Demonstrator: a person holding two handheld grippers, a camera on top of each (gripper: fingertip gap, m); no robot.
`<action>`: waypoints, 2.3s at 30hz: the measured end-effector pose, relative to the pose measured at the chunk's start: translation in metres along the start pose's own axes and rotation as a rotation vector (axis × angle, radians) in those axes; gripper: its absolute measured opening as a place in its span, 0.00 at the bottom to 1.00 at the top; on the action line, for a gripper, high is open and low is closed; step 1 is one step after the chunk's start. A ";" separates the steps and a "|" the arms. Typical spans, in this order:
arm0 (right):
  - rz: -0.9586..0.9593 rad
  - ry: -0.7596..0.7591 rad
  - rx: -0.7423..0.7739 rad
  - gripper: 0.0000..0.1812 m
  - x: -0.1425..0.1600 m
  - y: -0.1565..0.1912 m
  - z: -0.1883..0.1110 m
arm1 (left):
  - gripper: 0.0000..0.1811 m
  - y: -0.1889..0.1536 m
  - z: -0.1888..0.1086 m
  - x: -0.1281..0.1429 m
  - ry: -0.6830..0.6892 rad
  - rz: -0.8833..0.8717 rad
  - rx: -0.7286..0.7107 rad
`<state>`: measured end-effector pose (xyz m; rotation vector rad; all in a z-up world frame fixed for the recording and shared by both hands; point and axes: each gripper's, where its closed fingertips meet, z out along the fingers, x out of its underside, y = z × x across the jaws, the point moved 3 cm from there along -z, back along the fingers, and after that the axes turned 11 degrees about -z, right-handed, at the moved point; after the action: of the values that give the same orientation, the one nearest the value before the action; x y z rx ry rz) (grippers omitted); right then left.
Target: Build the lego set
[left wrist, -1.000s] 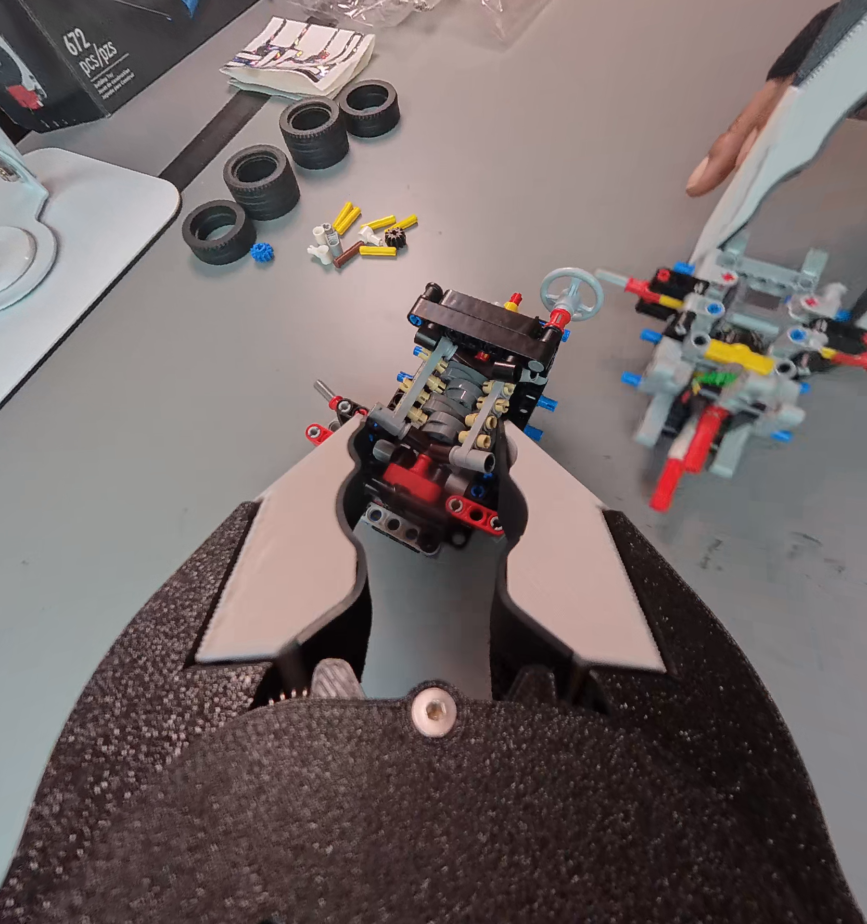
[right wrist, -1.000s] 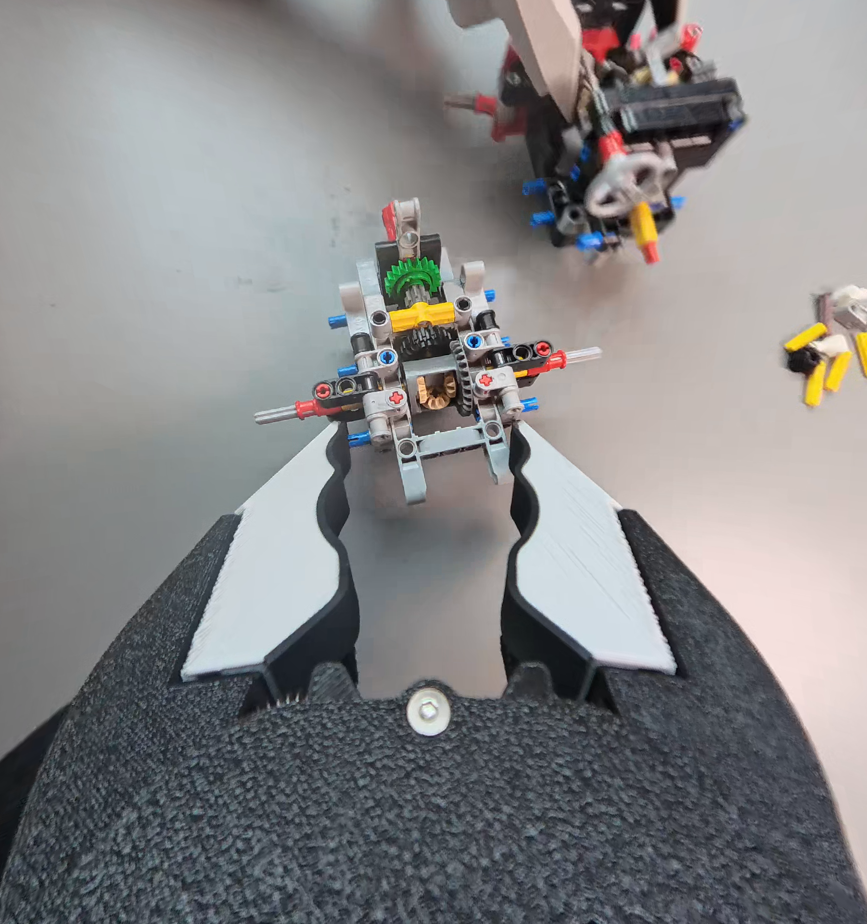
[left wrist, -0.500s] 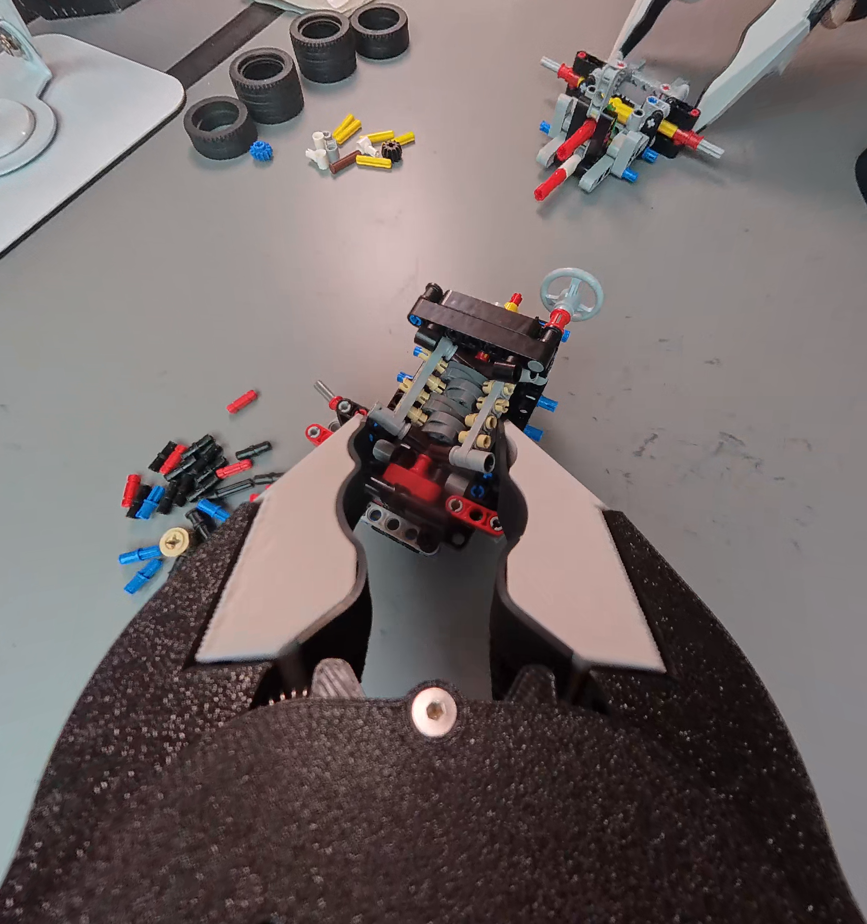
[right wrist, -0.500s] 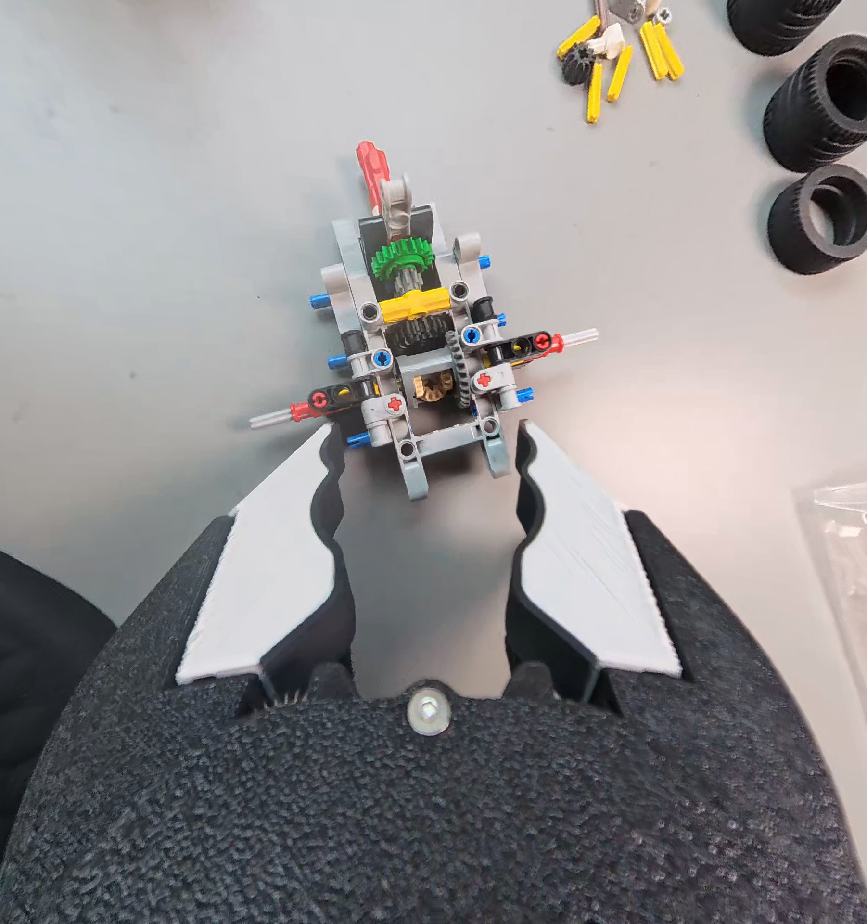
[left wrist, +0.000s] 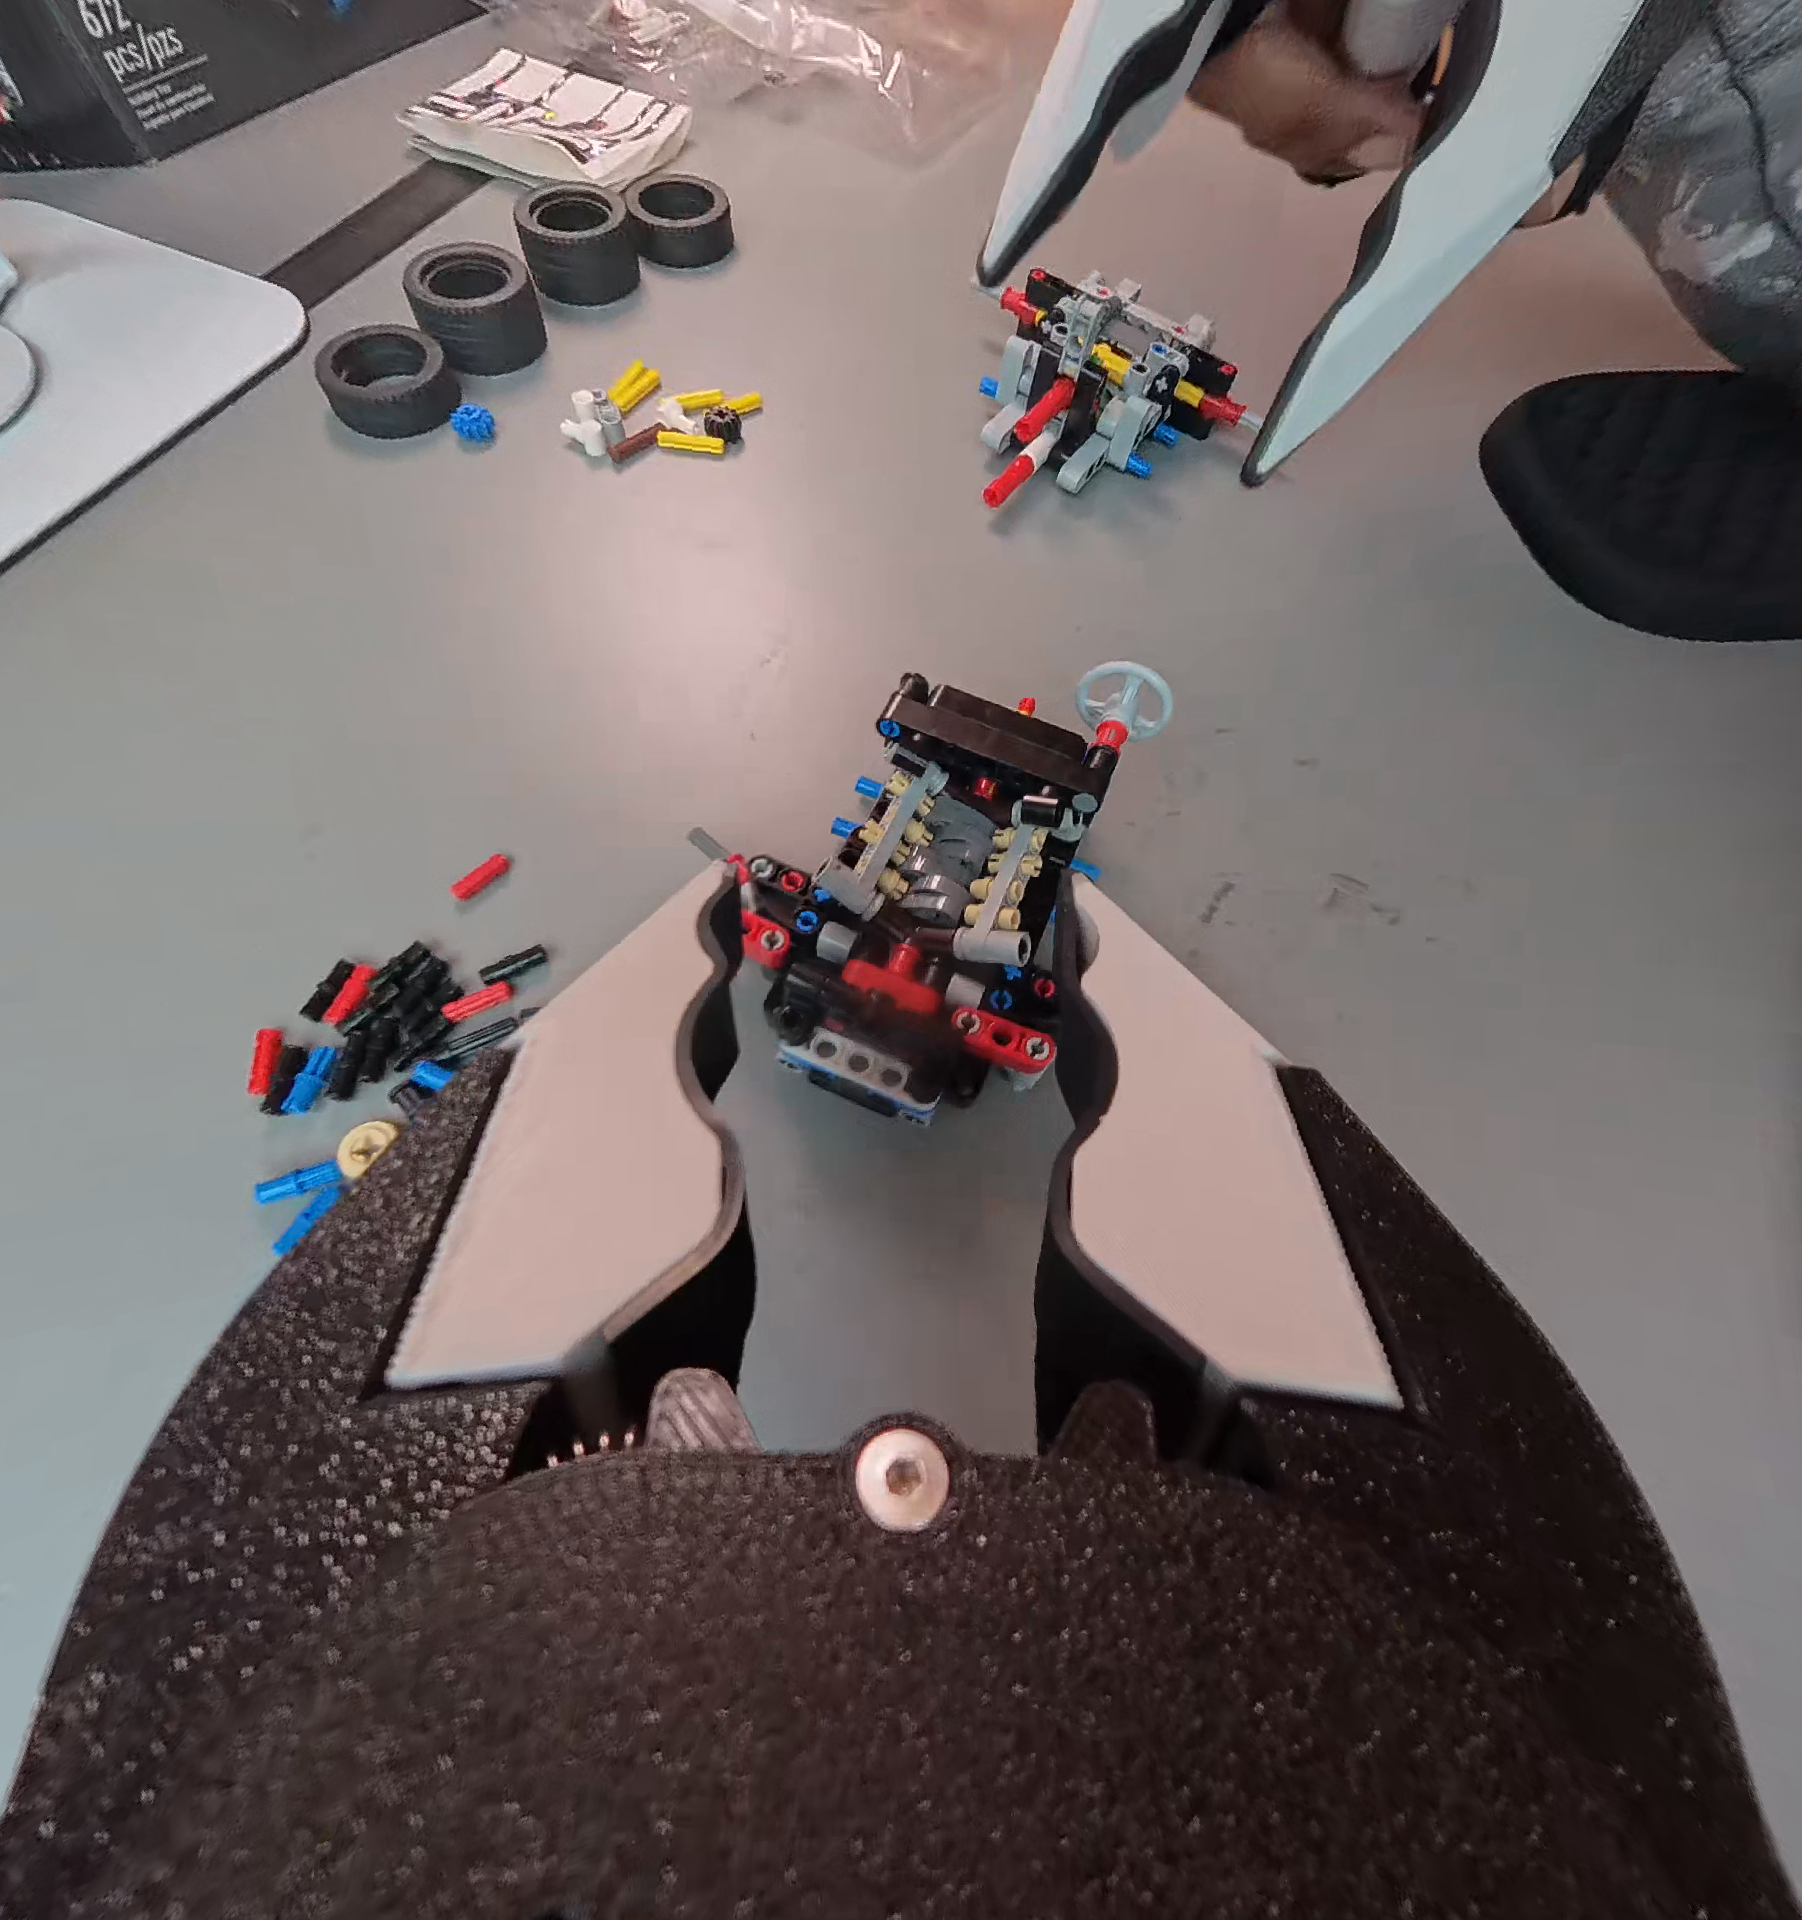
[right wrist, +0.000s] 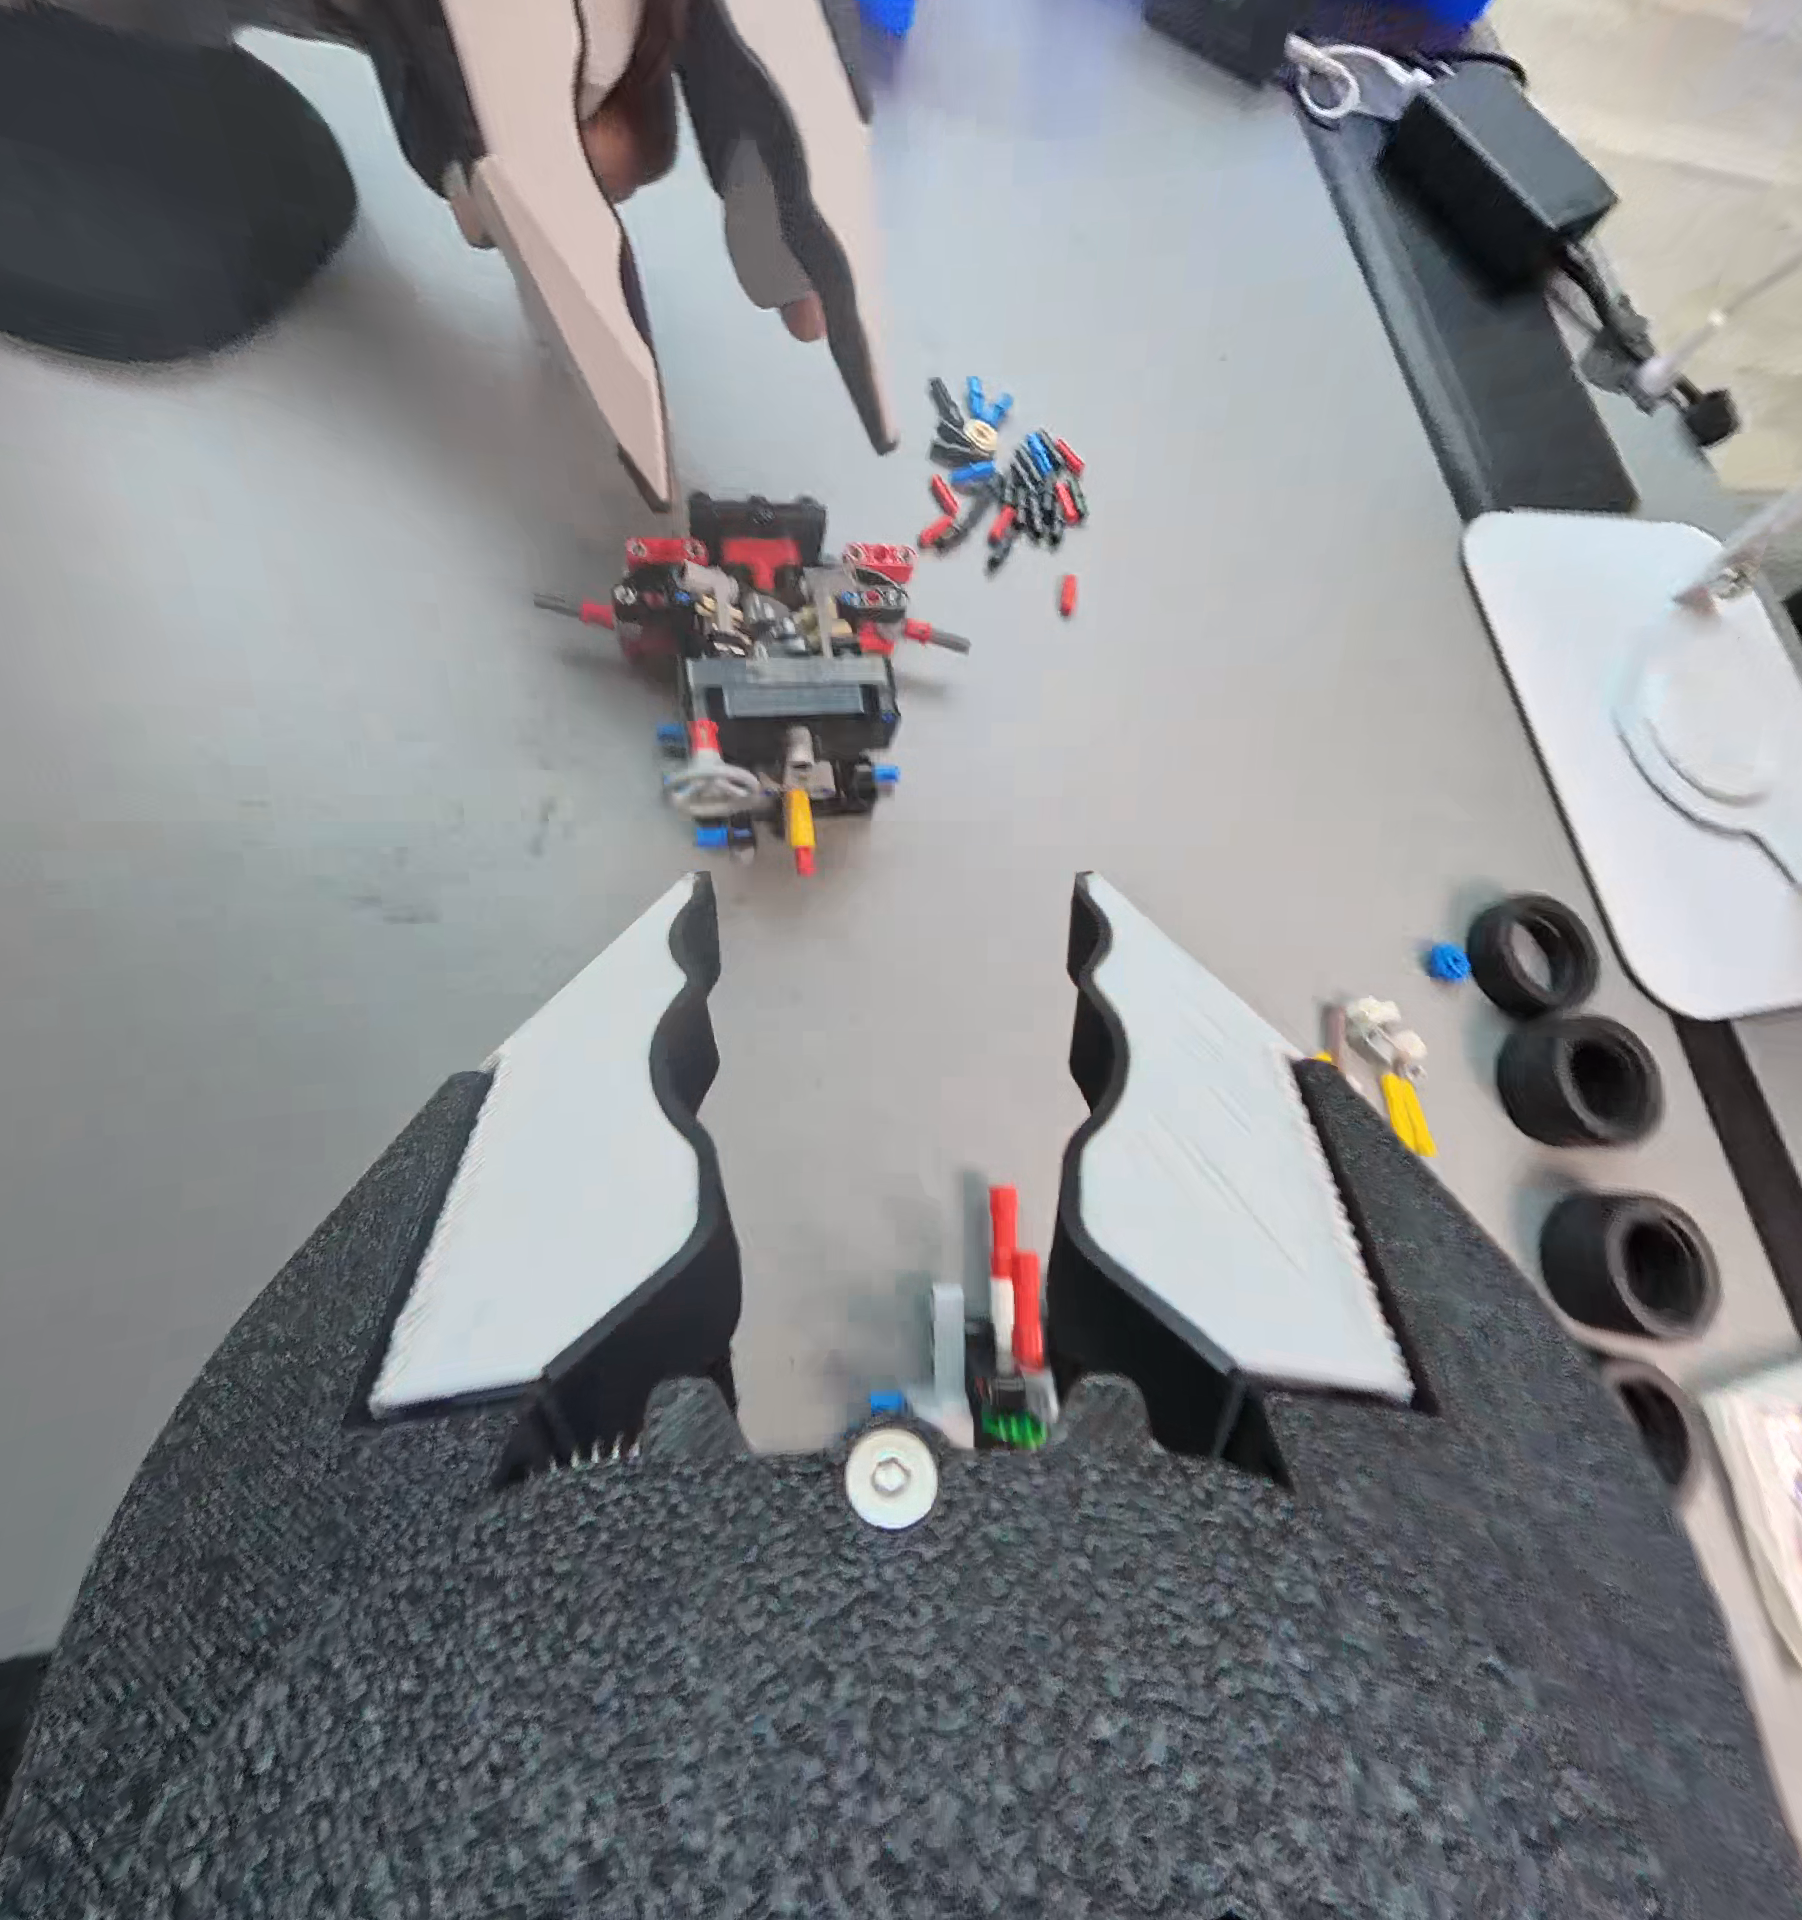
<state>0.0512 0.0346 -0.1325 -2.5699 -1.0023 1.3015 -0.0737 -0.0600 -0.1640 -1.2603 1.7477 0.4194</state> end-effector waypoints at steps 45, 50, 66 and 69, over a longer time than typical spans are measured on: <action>0.010 0.074 -0.188 0.17 0.022 0.034 0.067 | 0.27 0.010 0.007 0.037 0.097 0.097 0.028; 0.019 0.093 -0.163 0.17 0.024 0.031 0.066 | 0.26 0.013 0.004 0.033 0.064 0.077 0.019; 0.244 -0.087 0.220 0.34 0.057 -0.058 -0.068 | 0.27 0.014 0.007 0.034 0.077 0.083 0.017; 0.304 -0.027 0.254 0.42 0.088 -0.058 -0.093 | 0.29 0.014 0.008 0.035 0.086 0.083 0.016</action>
<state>0.1279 0.1507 -0.1137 -2.5787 -0.4228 1.4256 -0.0846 -0.0682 -0.2001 -1.2133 1.8780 0.4036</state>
